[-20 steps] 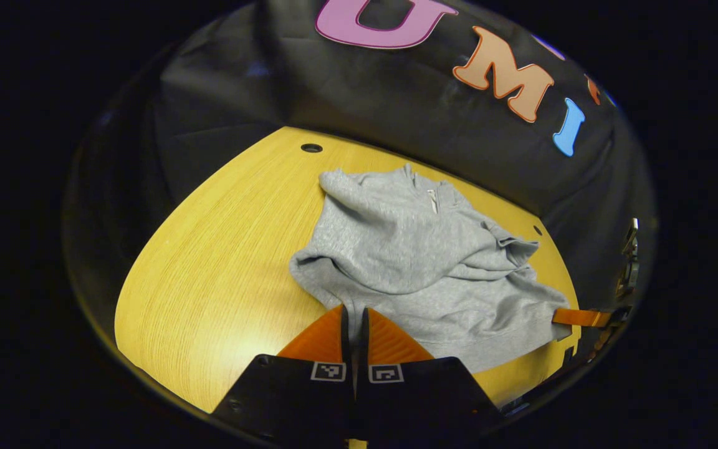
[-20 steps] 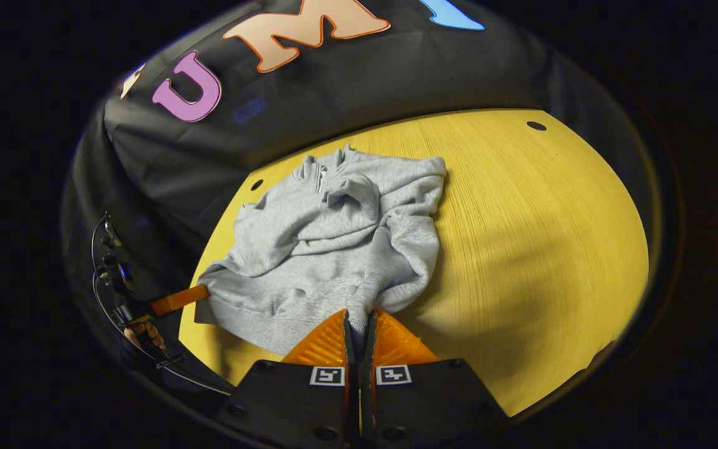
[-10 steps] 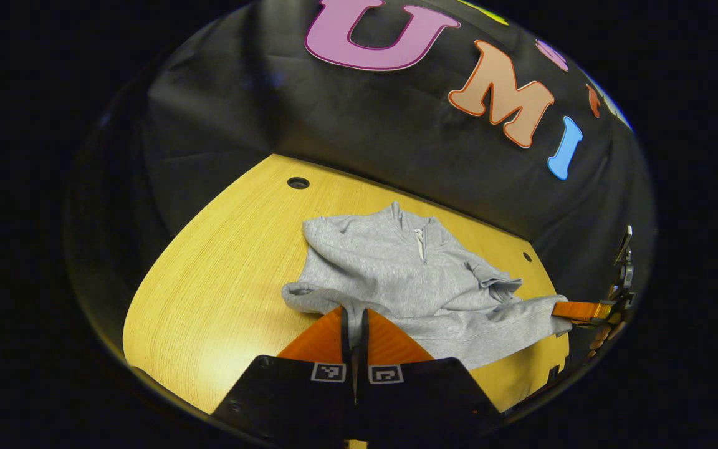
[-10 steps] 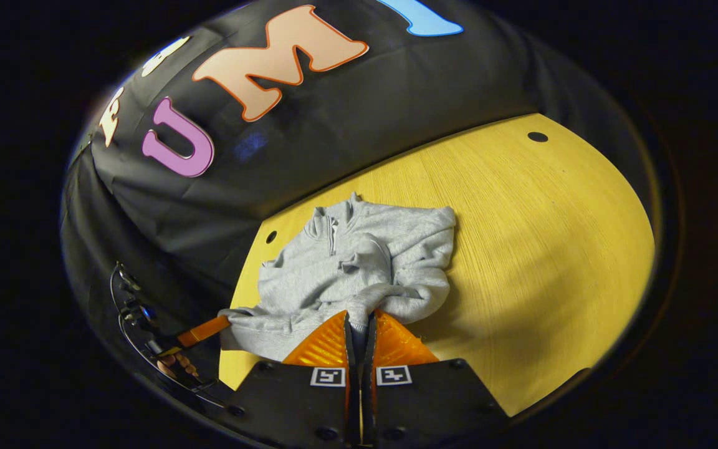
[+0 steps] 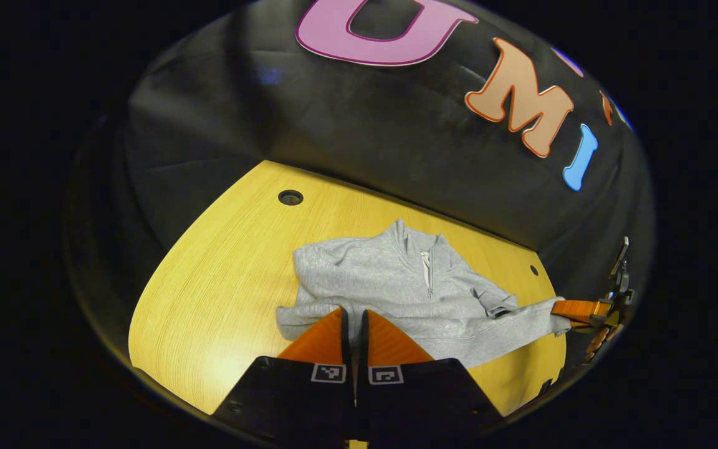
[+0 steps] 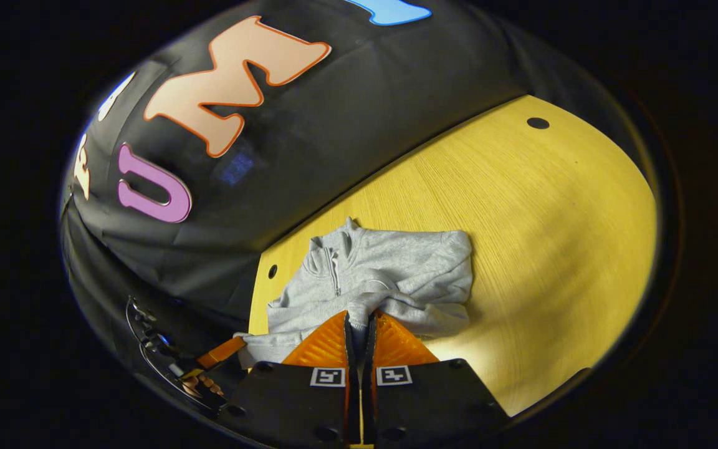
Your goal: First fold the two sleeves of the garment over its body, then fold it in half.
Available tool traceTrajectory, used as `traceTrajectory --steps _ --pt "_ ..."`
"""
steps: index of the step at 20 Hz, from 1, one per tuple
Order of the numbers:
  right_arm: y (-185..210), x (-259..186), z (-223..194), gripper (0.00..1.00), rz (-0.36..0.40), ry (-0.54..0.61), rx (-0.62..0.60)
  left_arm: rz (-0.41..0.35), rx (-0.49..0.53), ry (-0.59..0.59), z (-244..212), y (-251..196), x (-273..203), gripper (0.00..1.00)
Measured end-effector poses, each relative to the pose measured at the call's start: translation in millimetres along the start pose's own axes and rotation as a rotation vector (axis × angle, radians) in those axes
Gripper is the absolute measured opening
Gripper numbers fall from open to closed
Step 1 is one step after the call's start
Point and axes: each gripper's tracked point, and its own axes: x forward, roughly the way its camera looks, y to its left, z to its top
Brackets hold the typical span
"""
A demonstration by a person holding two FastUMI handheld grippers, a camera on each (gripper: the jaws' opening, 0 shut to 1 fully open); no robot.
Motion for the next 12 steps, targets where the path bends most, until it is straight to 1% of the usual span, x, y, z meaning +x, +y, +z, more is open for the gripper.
traceTrajectory --steps 4,5,6,8,9,10,11,12 --pt "-8.1 18.6 10.2 0.04 -0.039 0.006 0.054 0.015 -0.045 0.071 -1.4 10.5 30.1 0.0" --pt "-10.8 31.4 11.4 0.04 -0.047 0.013 0.064 0.016 -0.064 0.086 -1.9 12.3 36.9 0.01" --pt "-14.1 39.9 11.7 0.07 -0.057 0.018 0.069 0.016 -0.079 0.1 -1.6 14.2 44.1 0.0" --pt "-19.0 57.0 15.3 0.07 -0.082 0.026 0.078 0.016 -0.106 0.121 -1.1 19.1 56.6 0.0" --pt "-20.2 64.7 16.5 0.12 -0.085 0.029 0.089 0.016 -0.119 0.133 -1.0 20.0 61.7 0.0" --pt "-20.9 68.1 18.7 0.1 -0.085 0.029 0.102 0.017 -0.121 0.143 0.4 21.1 65.9 0.01" --pt "-19.0 74.4 21.2 0.16 -0.071 0.017 0.116 0.021 -0.122 0.138 3.0 22.8 71.1 0.05" --pt "-17.1 83.4 23.9 0.13 -0.054 0.001 0.125 0.021 -0.127 0.114 10.9 24.3 76.2 0.07"
